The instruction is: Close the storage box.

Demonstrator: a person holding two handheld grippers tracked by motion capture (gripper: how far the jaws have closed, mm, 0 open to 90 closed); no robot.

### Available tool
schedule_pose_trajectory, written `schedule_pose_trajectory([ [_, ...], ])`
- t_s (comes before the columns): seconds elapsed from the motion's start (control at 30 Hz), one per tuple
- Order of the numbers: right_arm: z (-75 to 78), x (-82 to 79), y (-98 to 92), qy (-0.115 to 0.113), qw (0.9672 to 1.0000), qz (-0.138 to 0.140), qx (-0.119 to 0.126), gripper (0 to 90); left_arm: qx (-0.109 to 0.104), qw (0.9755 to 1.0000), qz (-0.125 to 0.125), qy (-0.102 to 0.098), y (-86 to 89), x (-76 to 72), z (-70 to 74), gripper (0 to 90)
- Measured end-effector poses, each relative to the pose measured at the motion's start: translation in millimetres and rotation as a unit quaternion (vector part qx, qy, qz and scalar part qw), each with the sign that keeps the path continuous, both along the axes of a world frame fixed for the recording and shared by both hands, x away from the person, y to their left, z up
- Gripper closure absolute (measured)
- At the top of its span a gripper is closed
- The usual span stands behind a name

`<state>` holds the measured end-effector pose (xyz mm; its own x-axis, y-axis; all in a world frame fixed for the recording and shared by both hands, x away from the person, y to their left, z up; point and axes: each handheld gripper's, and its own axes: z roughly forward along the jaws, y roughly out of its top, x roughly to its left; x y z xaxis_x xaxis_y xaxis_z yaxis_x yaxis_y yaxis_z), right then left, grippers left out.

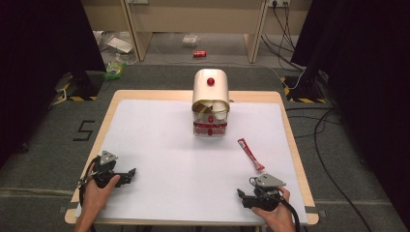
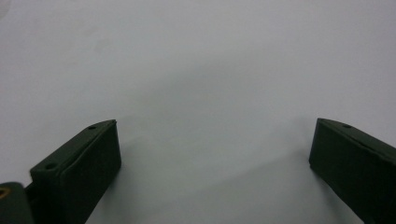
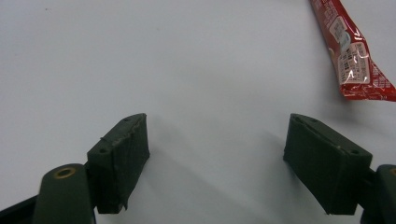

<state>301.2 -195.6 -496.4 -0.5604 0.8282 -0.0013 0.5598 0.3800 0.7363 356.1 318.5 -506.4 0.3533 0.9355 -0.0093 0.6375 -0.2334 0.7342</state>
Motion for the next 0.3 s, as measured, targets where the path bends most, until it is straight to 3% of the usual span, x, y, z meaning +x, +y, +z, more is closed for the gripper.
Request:
schedule_pose_trajectory([
  [0.3, 0.0, 0.0, 0.2, 0.002, 1.0000, 0.000, 0.000, 22.3, 0.000, 1.0000, 0.000, 0.000, 0.1, 0.1, 0.0, 1.4],
])
